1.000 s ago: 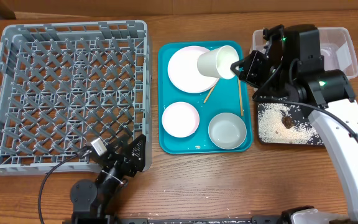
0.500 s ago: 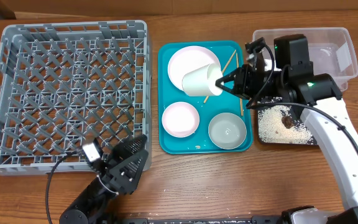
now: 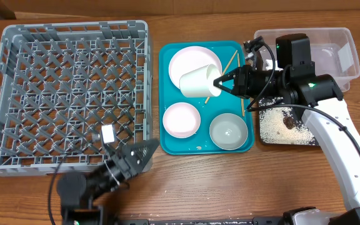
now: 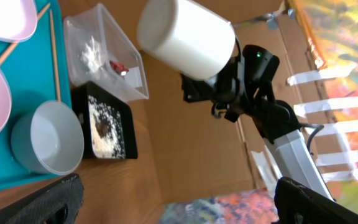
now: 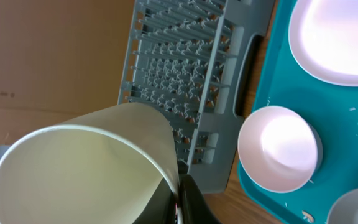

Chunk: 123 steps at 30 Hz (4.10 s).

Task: Sort waste into correct bins and load items into the dishwasher
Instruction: 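Hold the cup out and grasp it with the left gripper, then carry the cup with the left gripper and place it in the rack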

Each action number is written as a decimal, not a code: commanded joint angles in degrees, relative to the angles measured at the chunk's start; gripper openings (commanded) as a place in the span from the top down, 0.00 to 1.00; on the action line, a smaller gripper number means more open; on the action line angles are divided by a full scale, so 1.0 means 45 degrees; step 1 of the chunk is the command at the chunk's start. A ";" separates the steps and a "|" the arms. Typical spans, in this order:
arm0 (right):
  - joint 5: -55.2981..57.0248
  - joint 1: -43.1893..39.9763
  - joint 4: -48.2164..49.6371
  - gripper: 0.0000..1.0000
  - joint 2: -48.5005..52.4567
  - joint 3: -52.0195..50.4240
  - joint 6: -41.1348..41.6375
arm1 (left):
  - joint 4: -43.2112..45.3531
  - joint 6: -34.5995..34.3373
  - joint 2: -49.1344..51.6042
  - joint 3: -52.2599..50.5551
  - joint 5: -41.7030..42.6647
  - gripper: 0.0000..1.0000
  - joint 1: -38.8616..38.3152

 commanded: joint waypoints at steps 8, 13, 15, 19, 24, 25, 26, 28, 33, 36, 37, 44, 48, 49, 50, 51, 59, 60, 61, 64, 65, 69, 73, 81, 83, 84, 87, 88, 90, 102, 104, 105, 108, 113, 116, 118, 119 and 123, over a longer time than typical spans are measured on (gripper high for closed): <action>-0.1030 -0.0049 0.0369 0.96 0.0121 -0.0044 0.0447 | -0.3016 0.4274 0.8267 0.6368 0.3818 0.00 0.0063; -0.2458 -0.0049 0.1433 0.96 0.0486 -0.0461 0.0831 | -0.2948 0.4148 1.0656 0.7164 0.5591 0.00 0.0063; -0.2540 -0.0049 0.1753 0.96 0.0646 -0.0729 0.1025 | -0.2982 0.4148 1.1098 0.7164 0.5814 0.00 0.0053; -0.2540 -0.0044 0.2186 0.96 0.0923 -0.1205 0.1064 | -0.2973 0.3016 1.1584 0.7164 0.6232 0.00 0.0053; -0.2720 0.0107 0.3536 0.96 0.0947 -0.1831 0.1632 | -0.2968 0.3152 1.1759 0.7164 0.6227 0.00 0.0044; -0.2735 0.0209 0.3813 0.96 0.0947 -0.1860 0.1851 | -0.2958 0.3196 1.1759 0.7164 0.6149 0.00 0.0010; -0.2735 0.0321 0.3988 0.96 0.0947 -0.1860 0.1933 | -0.2953 0.3264 1.1759 0.7164 0.6057 0.00 -0.0015; -0.2735 0.0578 0.4449 0.96 0.0942 -0.1860 0.2259 | -0.2973 0.3264 1.1759 0.7164 0.5697 0.00 -0.0053; -0.2720 0.1122 0.5853 0.96 0.0947 -0.1860 0.3337 | -0.2973 0.3215 1.1759 0.7164 0.5163 0.00 -0.0107; -0.2307 0.1481 0.5960 0.96 0.0947 -0.1865 0.3502 | -0.2968 0.2871 1.1759 0.7164 0.5066 0.00 -0.0107; -0.2035 0.1642 0.5877 0.96 0.0947 -0.1889 0.3502 | -0.2963 0.2798 1.1759 0.7164 0.5066 0.00 -0.0107; -0.1151 0.2467 0.5897 0.96 0.0981 -0.2127 0.3604 | -0.2958 0.2807 1.1759 0.7164 0.5144 0.00 -0.0107; -0.1073 0.2637 0.5931 0.96 0.0981 -0.2127 0.3599 | -0.2958 0.2803 1.1759 0.7164 0.5251 0.00 -0.0102; -0.1039 0.2671 0.5926 0.96 0.0981 -0.2132 0.3599 | -0.2958 0.2798 1.1759 0.7164 0.5304 0.00 -0.0102; -0.1020 0.2701 0.5940 0.96 0.0981 -0.2171 0.3599 | -0.2958 0.2798 1.1759 0.7164 0.5323 0.00 -0.0102; -0.0991 0.2739 0.5935 0.96 0.0981 -0.2200 0.3599 | -0.2958 0.2798 1.1759 0.7164 0.5367 0.00 -0.0102; -0.1005 0.2895 0.6018 0.96 0.0981 -0.2613 0.3638 | -0.2914 0.2803 1.1759 0.7164 0.5435 0.00 -0.0102; -0.1005 0.2934 0.6023 0.96 0.0981 -0.2613 0.3638 | -0.2914 0.2798 1.1759 0.7164 0.5435 0.01 -0.0102; -0.1005 0.2987 0.6028 0.96 0.0981 -0.2613 0.3638 | -0.2914 0.2798 1.1759 0.7164 0.5430 0.01 -0.0102; -0.0996 0.3181 0.6081 0.96 0.0981 -0.2613 0.3638 | -0.2919 0.2773 1.1759 0.7164 0.5328 0.02 -0.0083; -0.0996 0.3230 0.6110 0.96 0.0981 -0.2613 0.3643 | -0.2914 0.2759 1.1759 0.7164 0.5285 0.03 -0.0078; -0.1001 0.3337 0.6115 0.96 0.0981 -0.2613 0.3643 | -0.2914 0.2603 1.1759 0.7164 0.5178 0.03 -0.0078; -0.1020 0.3337 0.6105 0.96 0.0981 -0.2613 0.3643 | -0.2720 0.2424 1.1759 0.7164 0.5153 0.03 -0.0005; -0.1107 0.3337 0.5960 0.96 0.0981 -0.2613 0.3604 | -0.2686 0.2424 1.1759 0.7164 0.5265 0.11 0.0379; -0.1103 0.3337 0.5960 0.96 0.0981 -0.2613 0.3589 | -0.2686 0.2424 1.1759 0.7164 0.5309 0.17 0.0379; -0.1103 0.3337 0.5960 0.96 0.0981 -0.2613 0.3585 | -0.2681 0.2429 1.1759 0.7164 0.5314 0.20 0.0379; -0.1103 0.3337 0.5916 0.96 0.0981 -0.2613 0.3492 | -0.2681 0.2433 1.1759 0.7164 0.5353 0.36 0.0379; -0.1098 0.3337 0.5872 0.96 0.0981 -0.2613 0.3487 | -0.2676 0.2443 1.1759 0.7164 0.5353 0.43 0.0379; -0.1103 0.3337 0.5872 0.96 0.0981 -0.2613 0.3463 | -0.2676 0.2487 1.1759 0.7164 0.5348 0.53 0.0379; -0.1039 0.2788 0.5829 0.22 0.0981 -0.2613 0.2438 | -0.0495 0.3249 1.1754 0.7164 0.5445 0.78 0.0413; -0.0937 0.2443 0.5702 0.16 0.0981 -0.2613 0.2375 | 0.0238 0.3230 1.1754 0.7189 0.5319 0.78 0.0452; -0.0845 0.2239 0.5561 0.15 0.0981 -0.2613 0.2283 | 0.0393 0.3235 1.1754 0.7203 0.5226 0.77 0.0505; -0.0403 0.1617 0.4838 0.11 0.0981 -0.2613 0.1700 | 0.0408 0.3487 1.1754 0.7208 0.4707 0.75 0.0845; 0.1146 0.1020 0.3594 0.02 0.0981 -0.2613 0.0767 | -0.0724 0.5027 1.1754 0.7227 0.2152 0.72 0.1583; 0.2404 0.1025 0.3143 0.00 0.0981 -0.2613 0.0704 | -0.3133 0.6601 1.1749 0.7684 -0.0413 0.72 0.1792; 0.2943 0.1049 0.2919 0.00 0.0981 -0.2613 0.0704 | -0.5401 0.7815 1.1749 0.8476 -0.1773 0.73 0.1724; 0.3157 0.1049 0.2832 0.00 0.0981 -0.2613 0.0704 | -0.6878 0.8621 1.1749 0.9112 -0.2560 0.74 0.1666; 0.3968 0.1049 0.2623 0.00 0.0981 -0.2613 0.0704 | -1.2055 1.0778 1.1749 1.2036 -0.5736 0.76 0.1326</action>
